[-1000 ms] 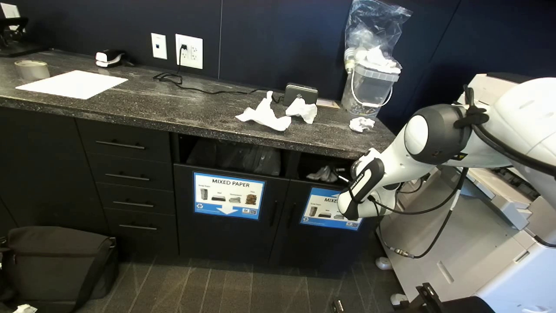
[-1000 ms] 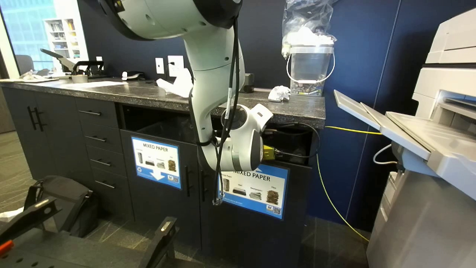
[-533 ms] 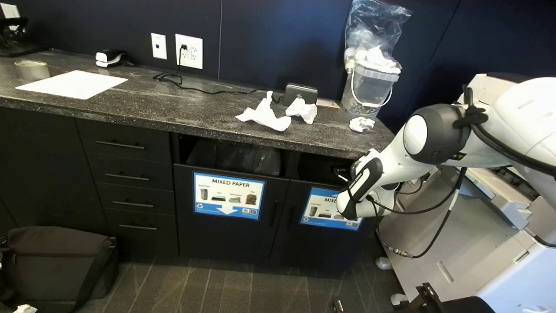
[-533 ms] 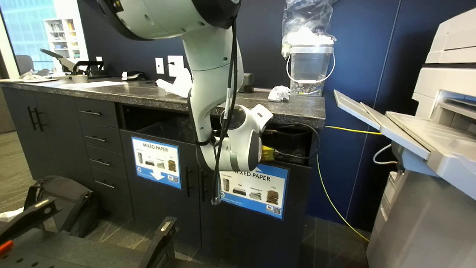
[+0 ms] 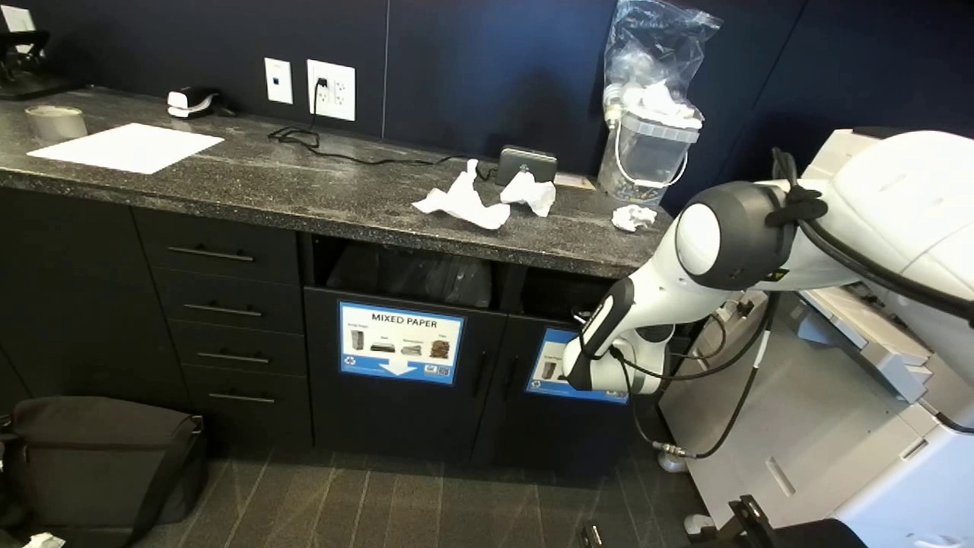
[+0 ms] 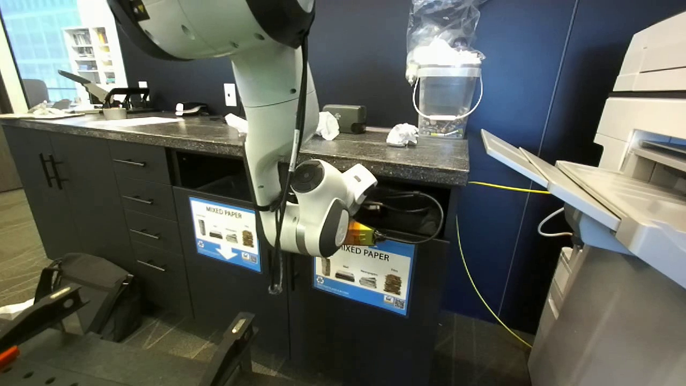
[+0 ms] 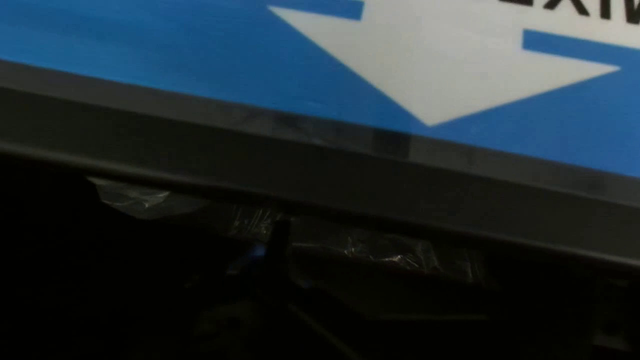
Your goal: Put the tissues inside the rubbish bin.
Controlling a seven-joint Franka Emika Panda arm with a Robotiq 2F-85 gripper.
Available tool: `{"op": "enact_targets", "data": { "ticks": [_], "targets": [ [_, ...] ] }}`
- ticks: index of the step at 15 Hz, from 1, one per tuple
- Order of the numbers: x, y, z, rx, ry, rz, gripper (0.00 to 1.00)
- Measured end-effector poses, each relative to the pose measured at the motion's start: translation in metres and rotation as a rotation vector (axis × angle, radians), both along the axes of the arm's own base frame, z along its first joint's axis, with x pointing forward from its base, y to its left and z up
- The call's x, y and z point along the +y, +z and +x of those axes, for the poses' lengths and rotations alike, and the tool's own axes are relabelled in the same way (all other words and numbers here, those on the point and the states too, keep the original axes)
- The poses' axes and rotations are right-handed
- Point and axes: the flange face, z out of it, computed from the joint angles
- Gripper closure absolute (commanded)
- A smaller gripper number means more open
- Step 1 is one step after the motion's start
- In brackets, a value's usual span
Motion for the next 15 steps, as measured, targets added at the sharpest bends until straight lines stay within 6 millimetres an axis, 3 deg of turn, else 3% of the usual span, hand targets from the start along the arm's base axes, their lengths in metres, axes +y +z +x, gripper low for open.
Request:
{"op": "enact_targets", "data": {
  "ticks": [10, 15],
  "targets": [
    [0.067, 0.003, -0.055, -0.121, -0.158, -0.138, 0.00],
    [0.098, -0.001, -0.098, -0.115, -0.214, -0.206, 0.00]
  ]
}}
